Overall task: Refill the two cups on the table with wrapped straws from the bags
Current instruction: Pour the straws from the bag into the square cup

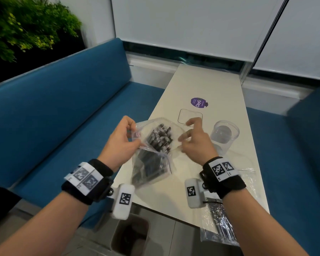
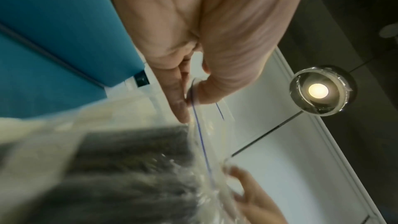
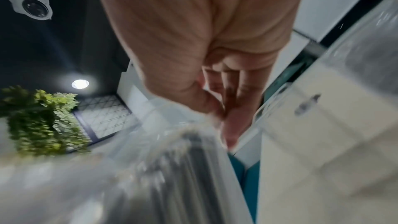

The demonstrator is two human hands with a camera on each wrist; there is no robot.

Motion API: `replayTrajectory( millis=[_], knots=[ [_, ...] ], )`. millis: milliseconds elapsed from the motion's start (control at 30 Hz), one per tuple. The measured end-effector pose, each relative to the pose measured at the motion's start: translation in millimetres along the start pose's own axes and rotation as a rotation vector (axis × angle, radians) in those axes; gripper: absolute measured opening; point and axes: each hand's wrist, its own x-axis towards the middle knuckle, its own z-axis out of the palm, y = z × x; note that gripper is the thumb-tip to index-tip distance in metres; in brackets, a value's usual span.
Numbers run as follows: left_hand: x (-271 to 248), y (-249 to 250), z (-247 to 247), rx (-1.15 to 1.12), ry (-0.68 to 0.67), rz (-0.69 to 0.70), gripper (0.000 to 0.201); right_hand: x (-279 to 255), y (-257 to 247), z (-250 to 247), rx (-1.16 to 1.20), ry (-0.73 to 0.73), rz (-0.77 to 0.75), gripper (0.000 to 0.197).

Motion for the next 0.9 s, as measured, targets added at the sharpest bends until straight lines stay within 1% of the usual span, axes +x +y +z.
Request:
replayTrajectory(
  millis=[33,100,133,167,233,267,300,333,400,433,467,500,567,633,700,767,833,900],
  knots=[
    [1,2,-8,0.064,-0.019,0.022,0.043,3,4,-6,-0.019,0.078,0.012,0.052],
    [3,7,-20,0.201,-0.076,0.014,0.046,7,6,-17,-0.045,0.198,-0.053,0.039],
    [4,9,-22,0.256,-0.105,-0.002,0.051,8,4,-19,-0.037,0.221,-0.115,0.034],
    [5,10,-21,0.317,-0.121,-0.020,0.052,8,-1,-19,-0.038,0.219,-0.163,0.037],
    [6,10,-11,0.425,-0.087,-0.031,0.049,6,-14,-15,-0.058,0.125,-0.176,0.046],
    [5,10,-5,0.447,-0.057,-0.028,0.053,6,-19,-12,-0.106,0.072,-0.158,0.047],
    [4,12,0,0.433,-0.034,-0.024,0.056,5,-23,-10,-0.181,0.029,-0.121,0.047],
    [2,13,5,0.403,-0.017,-0.016,0.058,4,-25,-8,-0.254,-0.012,-0.075,0.051],
    [2,13,9,0.352,-0.013,0.003,0.058,0,-25,-7,-0.328,-0.113,0.007,0.077],
    [1,12,10,0.343,-0.021,0.008,0.061,-2,-25,-8,-0.306,-0.167,0.036,0.088],
    [2,12,9,0.343,-0.030,0.006,0.066,-5,-25,-10,-0.246,-0.218,0.052,0.094],
    [4,10,5,0.341,-0.034,-0.004,0.071,-7,-25,-12,-0.169,-0.264,0.065,0.095],
    [7,6,-3,0.332,-0.034,-0.031,0.079,-8,-23,-19,-0.039,-0.284,0.065,0.091],
    [7,1,-11,0.358,-0.038,-0.045,0.075,-7,-18,-25,0.017,-0.237,0.070,0.089],
    [6,-1,-12,0.411,-0.084,-0.045,0.070,-7,-17,-24,0.000,-0.233,0.062,0.088],
    [5,-4,-10,0.434,-0.122,-0.043,0.072,-8,-18,-16,-0.055,-0.267,0.024,0.089],
    [6,-7,-8,0.345,-0.110,-0.058,0.076,-8,-18,-10,-0.024,-0.272,0.004,0.091],
    [8,-13,-7,0.200,-0.118,-0.100,0.079,-9,-15,-6,0.077,-0.288,0.011,0.097]
  ],
)
